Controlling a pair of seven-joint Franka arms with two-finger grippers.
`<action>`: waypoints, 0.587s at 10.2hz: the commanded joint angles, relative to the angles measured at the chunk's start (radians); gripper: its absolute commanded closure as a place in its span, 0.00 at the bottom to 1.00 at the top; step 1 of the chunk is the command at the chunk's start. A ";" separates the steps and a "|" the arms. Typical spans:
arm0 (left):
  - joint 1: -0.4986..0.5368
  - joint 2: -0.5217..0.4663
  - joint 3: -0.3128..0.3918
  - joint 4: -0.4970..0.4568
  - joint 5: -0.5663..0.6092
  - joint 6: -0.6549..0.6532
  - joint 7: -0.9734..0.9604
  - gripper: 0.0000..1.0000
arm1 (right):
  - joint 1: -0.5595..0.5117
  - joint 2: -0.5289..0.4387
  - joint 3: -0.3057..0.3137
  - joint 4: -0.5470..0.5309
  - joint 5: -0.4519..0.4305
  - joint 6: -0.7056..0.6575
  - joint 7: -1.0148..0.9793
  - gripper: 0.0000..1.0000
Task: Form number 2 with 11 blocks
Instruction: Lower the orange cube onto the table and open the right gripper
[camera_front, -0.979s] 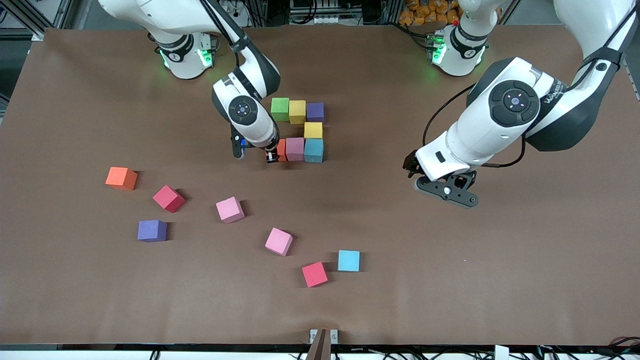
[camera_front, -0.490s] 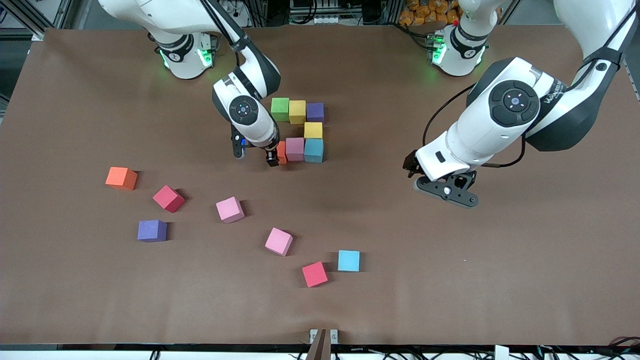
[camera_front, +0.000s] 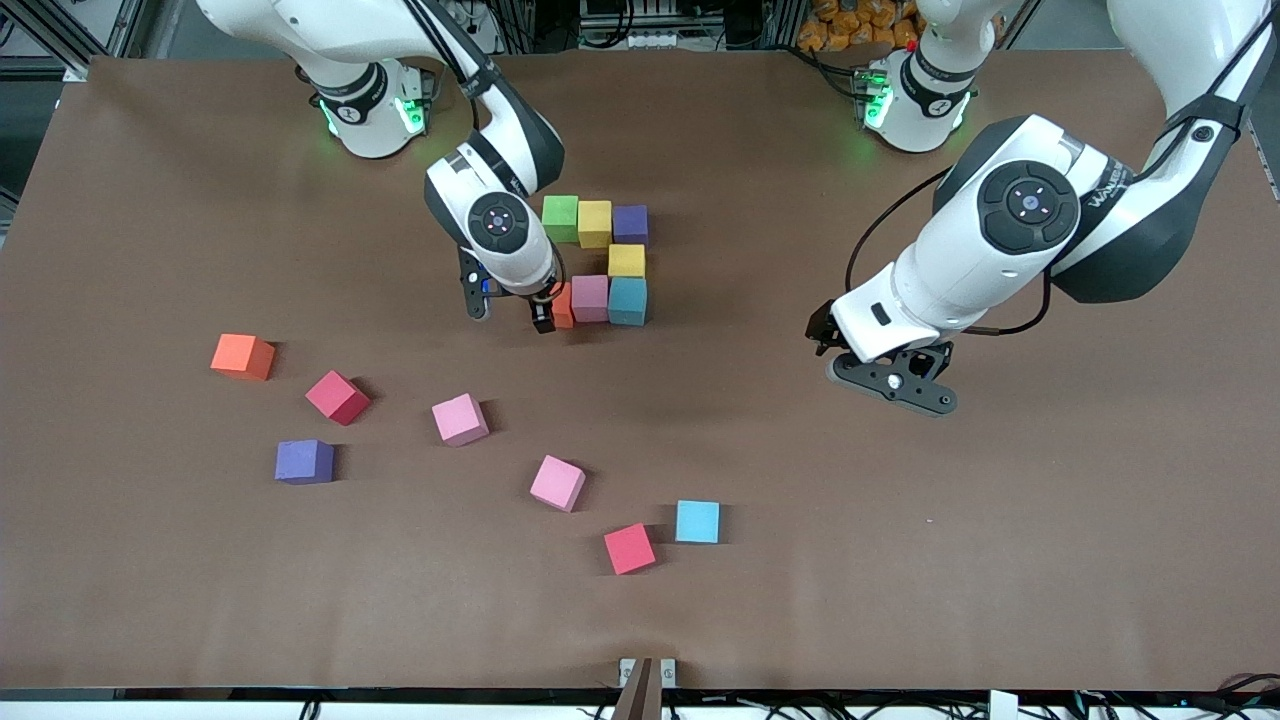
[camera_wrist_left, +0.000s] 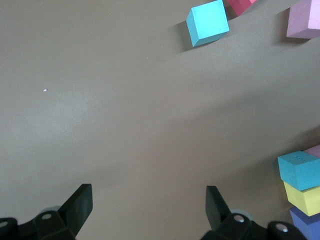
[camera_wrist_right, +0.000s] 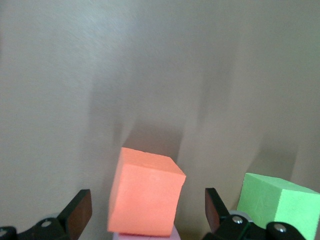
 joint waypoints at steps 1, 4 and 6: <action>0.004 -0.008 -0.002 -0.001 -0.012 -0.005 0.016 0.00 | -0.047 -0.002 0.003 0.064 -0.104 -0.045 -0.050 0.00; 0.006 -0.008 -0.002 -0.002 -0.012 -0.005 0.018 0.00 | -0.159 0.005 0.008 0.135 -0.123 -0.030 -0.472 0.00; 0.009 -0.008 0.003 -0.002 -0.012 -0.005 0.021 0.00 | -0.219 0.016 0.008 0.179 -0.123 -0.030 -0.800 0.00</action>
